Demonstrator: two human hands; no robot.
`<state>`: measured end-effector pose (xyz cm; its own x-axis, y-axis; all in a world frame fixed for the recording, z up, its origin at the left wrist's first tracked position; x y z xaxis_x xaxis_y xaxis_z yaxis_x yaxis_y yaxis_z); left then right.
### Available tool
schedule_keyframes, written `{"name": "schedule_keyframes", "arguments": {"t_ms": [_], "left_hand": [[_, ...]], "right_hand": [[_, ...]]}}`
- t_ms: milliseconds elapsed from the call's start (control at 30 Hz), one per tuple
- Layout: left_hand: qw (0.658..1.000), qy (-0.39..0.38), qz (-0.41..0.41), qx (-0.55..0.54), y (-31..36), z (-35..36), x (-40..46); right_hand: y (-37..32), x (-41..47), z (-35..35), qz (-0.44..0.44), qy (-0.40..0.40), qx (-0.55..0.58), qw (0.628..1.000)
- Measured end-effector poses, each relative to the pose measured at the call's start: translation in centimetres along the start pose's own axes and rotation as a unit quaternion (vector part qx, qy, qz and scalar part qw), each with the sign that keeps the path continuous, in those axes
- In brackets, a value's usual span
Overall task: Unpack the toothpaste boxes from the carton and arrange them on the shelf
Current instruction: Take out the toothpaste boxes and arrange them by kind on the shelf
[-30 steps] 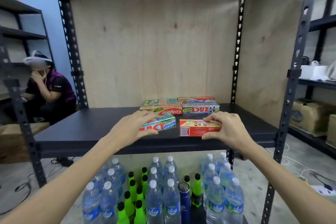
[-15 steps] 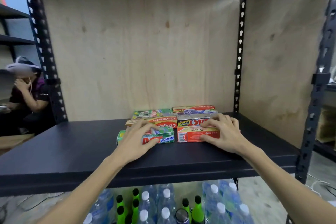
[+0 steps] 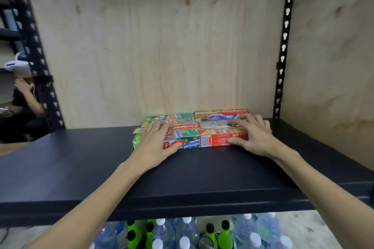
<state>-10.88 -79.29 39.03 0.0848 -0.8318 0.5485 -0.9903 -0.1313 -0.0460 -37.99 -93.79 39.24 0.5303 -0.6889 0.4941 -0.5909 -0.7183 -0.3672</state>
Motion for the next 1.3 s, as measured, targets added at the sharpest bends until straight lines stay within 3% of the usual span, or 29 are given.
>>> {"name": "schedule_keyframes", "arguments": {"t_ms": [300,533,633,800,967,1133,1300], "left_hand": [[0.999,0.019,-0.021,0.024,0.5,-0.9,-0.8],[0.999,0.028,-0.013,-0.031,2.0,-3.2,-3.8],[0.999,0.026,-0.001,-0.040,2.9,-4.4,-5.7],[0.995,0.053,-0.054,-0.065,4.5,-5.9,-11.6],[0.989,0.121,-0.050,-0.071,5.9,-5.4,-20.3],[0.970,0.082,-0.126,-0.189,6.2,-1.7,-28.7],[0.958,-0.010,-0.225,-0.179,4.2,5.4,-35.7]], "right_hand": [[-1.3,-1.6,-0.2,-0.023,0.054,-0.012,0.998],[-5.4,-6.2,-1.7,-0.046,0.093,-0.003,0.995],[-7.0,-8.6,-1.9,-0.016,0.092,0.015,0.995],[-10.5,-14.4,-1.0,-0.011,0.123,0.073,0.990],[-14.7,-21.7,2.8,-0.023,0.156,0.132,0.979],[-16.6,-28.6,8.8,0.042,0.172,0.236,0.955],[-16.0,-33.7,16.6,0.099,0.120,0.223,0.962]]}}
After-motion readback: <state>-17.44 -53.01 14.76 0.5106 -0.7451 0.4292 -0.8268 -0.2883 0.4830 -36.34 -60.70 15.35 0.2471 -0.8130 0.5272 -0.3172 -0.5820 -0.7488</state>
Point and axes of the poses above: each hand's wrist, its own x-axis towards the middle knuckle, its own z-axis out of the palm, y = z × x, the point moved 5 cm from there along x, towards the middle knuckle, and after that the axes turned 14 degrees about x, right-handed, at the moved point
